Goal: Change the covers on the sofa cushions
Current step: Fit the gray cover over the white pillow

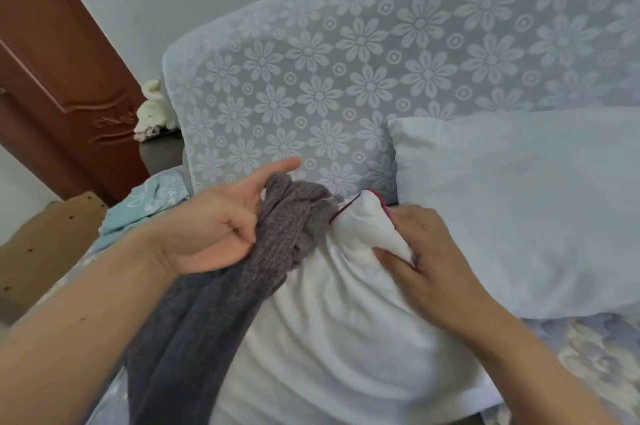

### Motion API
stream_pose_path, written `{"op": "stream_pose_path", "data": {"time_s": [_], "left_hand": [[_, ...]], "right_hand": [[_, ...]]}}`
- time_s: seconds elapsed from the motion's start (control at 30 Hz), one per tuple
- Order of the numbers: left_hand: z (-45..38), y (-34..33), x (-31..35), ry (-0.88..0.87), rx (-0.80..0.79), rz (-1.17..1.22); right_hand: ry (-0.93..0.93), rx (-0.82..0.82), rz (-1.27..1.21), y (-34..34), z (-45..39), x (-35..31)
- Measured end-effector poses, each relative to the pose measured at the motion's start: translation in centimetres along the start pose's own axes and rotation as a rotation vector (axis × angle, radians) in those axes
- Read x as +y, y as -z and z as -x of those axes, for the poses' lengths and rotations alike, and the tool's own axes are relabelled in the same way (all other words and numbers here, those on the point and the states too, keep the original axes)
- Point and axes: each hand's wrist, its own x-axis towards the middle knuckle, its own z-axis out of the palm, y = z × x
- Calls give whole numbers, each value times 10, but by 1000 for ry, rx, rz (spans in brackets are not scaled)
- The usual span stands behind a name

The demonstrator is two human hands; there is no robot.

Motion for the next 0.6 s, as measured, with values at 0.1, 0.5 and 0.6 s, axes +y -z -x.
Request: {"op": "stream_pose_path", "data": {"time_s": [0.1,0.5,0.6], "left_hand": [[0,6,2,24,27,-33],[-7,-26,-27,-314,283,-445],[-3,-22,-26,-321,270,-433]], "right_hand": [[-40,38,-107,8,-2,-9],[-40,-70,-113,8,-15,-31],[19,-54,59,3,-12,-31]]}}
